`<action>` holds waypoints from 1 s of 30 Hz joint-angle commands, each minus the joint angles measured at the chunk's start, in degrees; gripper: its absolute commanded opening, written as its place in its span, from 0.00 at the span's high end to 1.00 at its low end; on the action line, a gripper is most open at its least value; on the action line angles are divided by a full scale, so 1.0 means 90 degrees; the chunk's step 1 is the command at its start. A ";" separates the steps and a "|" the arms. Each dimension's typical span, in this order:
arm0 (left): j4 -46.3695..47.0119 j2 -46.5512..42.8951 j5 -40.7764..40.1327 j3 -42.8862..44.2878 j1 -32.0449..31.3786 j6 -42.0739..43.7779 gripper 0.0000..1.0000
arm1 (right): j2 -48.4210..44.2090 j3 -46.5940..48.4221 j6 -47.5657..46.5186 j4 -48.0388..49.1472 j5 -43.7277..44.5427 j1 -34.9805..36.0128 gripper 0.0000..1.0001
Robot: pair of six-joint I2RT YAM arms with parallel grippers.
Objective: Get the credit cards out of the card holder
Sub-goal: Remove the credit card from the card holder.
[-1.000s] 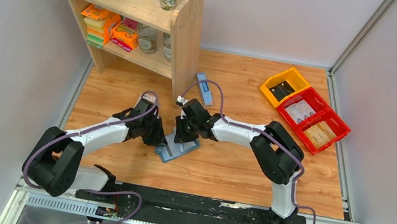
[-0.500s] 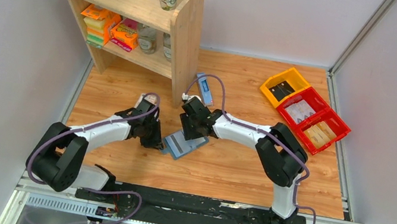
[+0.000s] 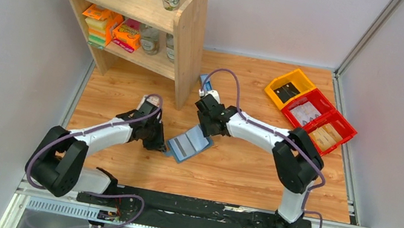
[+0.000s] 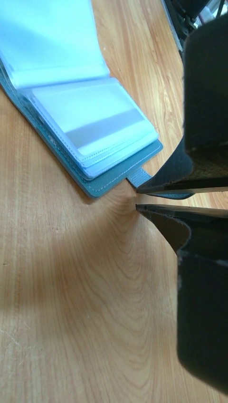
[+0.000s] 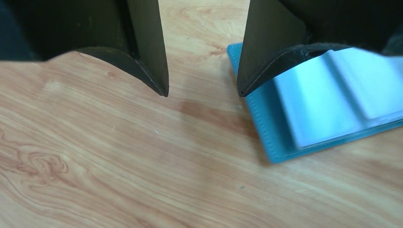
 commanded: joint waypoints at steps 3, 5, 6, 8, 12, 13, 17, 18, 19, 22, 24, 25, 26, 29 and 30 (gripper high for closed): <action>0.0098 -0.0518 -0.0068 0.0106 0.0031 -0.0149 0.79 | -0.1316 -0.0359 -0.0864 0.1333 -0.1305 0.0481 0.42; 0.0098 -0.0557 -0.0068 0.0126 0.0030 -0.0188 0.79 | -0.1327 -0.0321 -0.1021 0.1470 -0.1569 0.0657 0.41; 0.0108 -0.0576 -0.0058 0.0126 0.0030 -0.0227 0.79 | -0.1307 -0.0311 -0.1108 0.1529 -0.1716 0.0754 0.39; 0.0166 -0.0615 -0.0039 0.0097 0.0030 -0.0305 0.79 | -0.1181 -0.0282 -0.1177 0.1646 -0.2009 0.0882 0.37; 0.0293 -0.0674 0.0010 -0.0020 0.0030 -0.0462 0.79 | -0.0644 -0.0067 -0.1071 0.1549 -0.2245 0.0999 0.34; 0.0303 -0.0684 0.0020 -0.0030 0.0030 -0.0481 0.79 | -0.0537 -0.0047 -0.1051 0.1529 -0.2235 0.0999 0.33; 0.0362 -0.0723 0.0059 -0.0089 0.0031 -0.0531 0.79 | -0.0272 -0.0008 -0.1021 0.1520 -0.2254 0.1038 0.29; 0.0391 -0.0723 0.0078 -0.0099 0.0030 -0.0530 0.79 | -0.0214 -0.0008 -0.1012 0.1500 -0.2254 0.1048 0.28; 0.0391 -0.0723 0.0088 -0.0089 0.0030 -0.0540 0.79 | -0.0165 0.0002 -0.1002 0.1481 -0.2254 0.1048 0.27; 0.0440 -0.0704 0.0137 -0.0089 0.0030 -0.0560 0.79 | 0.0001 0.0021 -0.0973 0.1402 -0.2254 0.1048 0.25; 0.0450 -0.0713 0.0147 -0.0099 0.0030 -0.0579 0.79 | 0.0070 0.0021 -0.0973 0.1373 -0.2245 0.1068 0.25; 0.0450 -0.0713 0.0147 -0.0108 0.0030 -0.0579 0.79 | 0.0109 0.0021 -0.0973 0.1344 -0.2235 0.1068 0.25; 0.0450 -0.0733 0.0147 -0.0099 0.0030 -0.0589 0.79 | 0.0148 0.0041 -0.0963 0.1324 -0.2225 0.1087 0.25; 0.0450 -0.0743 0.0156 -0.0099 0.0030 -0.0599 0.79 | 0.0284 0.0109 -0.0973 0.1198 -0.2099 0.1126 0.25; 0.0450 -0.0743 0.0147 -0.0108 0.0030 -0.0599 0.79 | 0.0372 0.0167 -0.0963 0.1139 -0.2059 0.1126 0.25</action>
